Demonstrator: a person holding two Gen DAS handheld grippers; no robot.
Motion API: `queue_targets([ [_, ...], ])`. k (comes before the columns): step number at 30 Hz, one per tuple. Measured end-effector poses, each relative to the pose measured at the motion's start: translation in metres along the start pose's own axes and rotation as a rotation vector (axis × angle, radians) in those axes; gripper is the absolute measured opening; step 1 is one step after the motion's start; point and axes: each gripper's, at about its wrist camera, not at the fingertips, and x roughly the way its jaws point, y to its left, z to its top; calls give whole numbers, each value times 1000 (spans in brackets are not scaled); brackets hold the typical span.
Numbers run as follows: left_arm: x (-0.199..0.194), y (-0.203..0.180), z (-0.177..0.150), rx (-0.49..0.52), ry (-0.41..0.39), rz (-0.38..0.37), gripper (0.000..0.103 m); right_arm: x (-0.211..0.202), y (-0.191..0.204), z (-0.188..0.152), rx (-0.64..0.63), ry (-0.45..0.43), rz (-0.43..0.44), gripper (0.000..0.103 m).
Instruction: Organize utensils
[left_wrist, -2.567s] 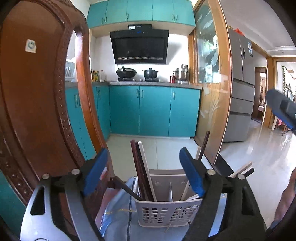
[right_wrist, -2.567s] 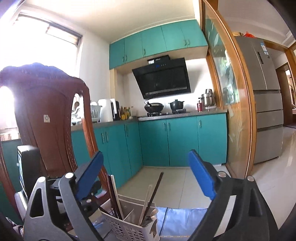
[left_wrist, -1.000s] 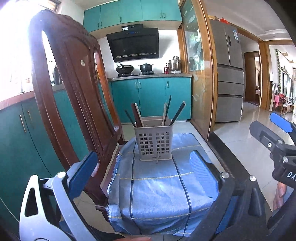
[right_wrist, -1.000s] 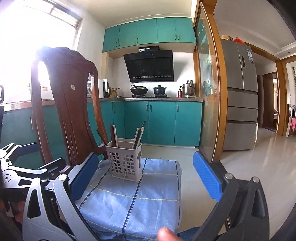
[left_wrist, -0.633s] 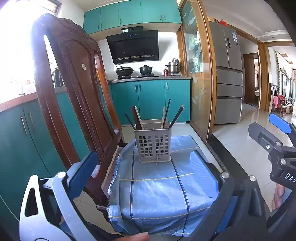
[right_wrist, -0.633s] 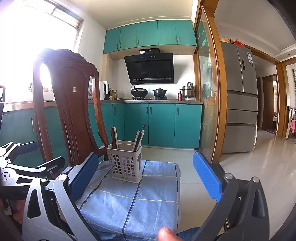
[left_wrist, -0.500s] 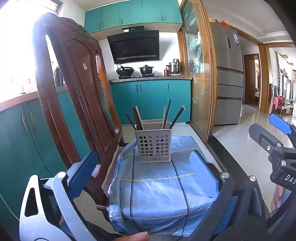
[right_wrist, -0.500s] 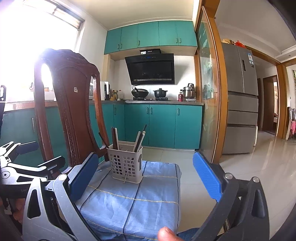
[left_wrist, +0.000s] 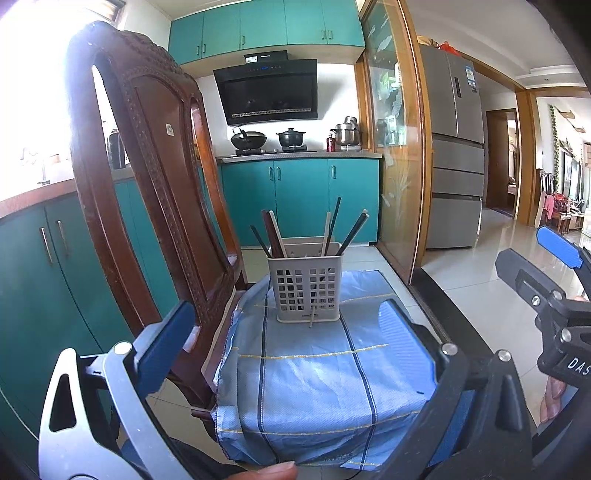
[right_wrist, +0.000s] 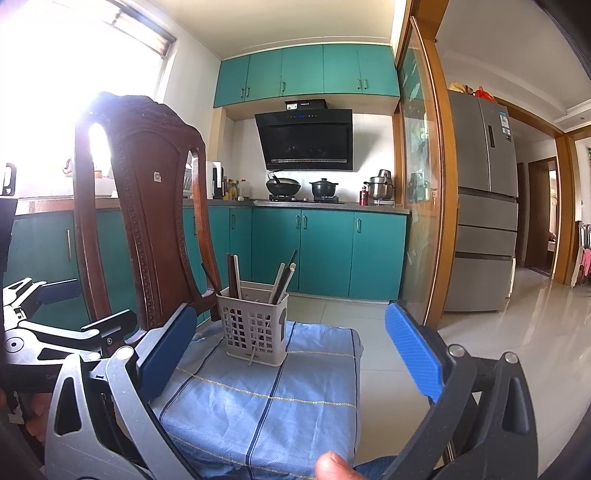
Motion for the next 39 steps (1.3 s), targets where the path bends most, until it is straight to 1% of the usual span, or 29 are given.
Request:
queue_targets([
  [15,4,-1,1,-6,15,-7,99,2,1,0,-5,6,2,100],
  [32,17,-9,2,2,37,-3,100,20,-6,-1,4,28,-1,100],
  [36,21,-13,0,8,42,1,100,26,-8,-3,5,44,-3,100],
  [39,30,-13,-2,8,67,-6,99,38,-11,-7,17,74,-5,100],
])
